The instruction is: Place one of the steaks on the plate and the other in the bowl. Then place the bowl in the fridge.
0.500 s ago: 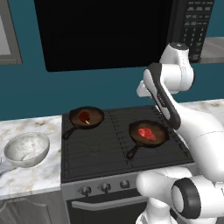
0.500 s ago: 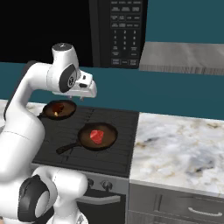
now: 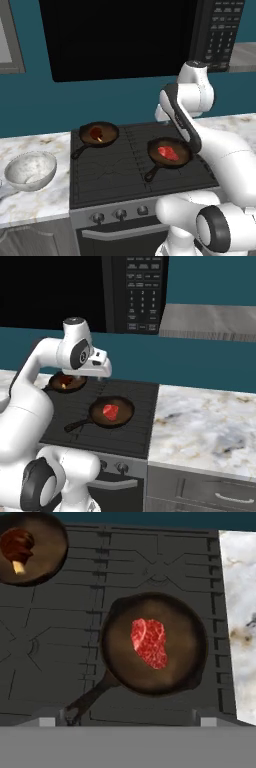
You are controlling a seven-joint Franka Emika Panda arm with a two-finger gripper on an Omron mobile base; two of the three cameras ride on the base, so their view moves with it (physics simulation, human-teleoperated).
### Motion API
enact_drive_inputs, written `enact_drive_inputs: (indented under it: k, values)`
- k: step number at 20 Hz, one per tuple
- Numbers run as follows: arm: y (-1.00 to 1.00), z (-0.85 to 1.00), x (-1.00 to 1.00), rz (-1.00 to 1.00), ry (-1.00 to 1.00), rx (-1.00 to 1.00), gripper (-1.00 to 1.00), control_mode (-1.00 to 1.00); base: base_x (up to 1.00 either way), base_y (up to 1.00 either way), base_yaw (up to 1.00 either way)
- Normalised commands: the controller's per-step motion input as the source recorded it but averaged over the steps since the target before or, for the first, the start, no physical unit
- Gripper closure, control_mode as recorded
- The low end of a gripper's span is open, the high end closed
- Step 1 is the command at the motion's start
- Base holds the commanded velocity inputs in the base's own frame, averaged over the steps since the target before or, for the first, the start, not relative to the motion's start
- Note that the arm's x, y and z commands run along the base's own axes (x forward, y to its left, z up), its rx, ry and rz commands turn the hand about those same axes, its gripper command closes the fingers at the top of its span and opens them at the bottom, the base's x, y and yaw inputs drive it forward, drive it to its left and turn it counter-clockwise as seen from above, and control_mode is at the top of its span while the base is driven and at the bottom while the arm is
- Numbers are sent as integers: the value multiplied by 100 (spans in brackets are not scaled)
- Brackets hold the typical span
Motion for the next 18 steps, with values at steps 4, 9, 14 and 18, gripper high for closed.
enact_drive_inputs:
  k: [4, 9, 14, 18]
  values:
    - [-31, -72, 0, 0, 1, -13, -100, -100, 0, 0, 0]
    - [-22, -83, 0, 0, 1, -7, -100, -100, 0, 0, 0]
    - [-37, -60, 17, 0, 0, 7, -100, -100, 0, 0, 0]
    - [-24, -50, 35, 6, 1, 8, -100, -100, 0, 0, 0]
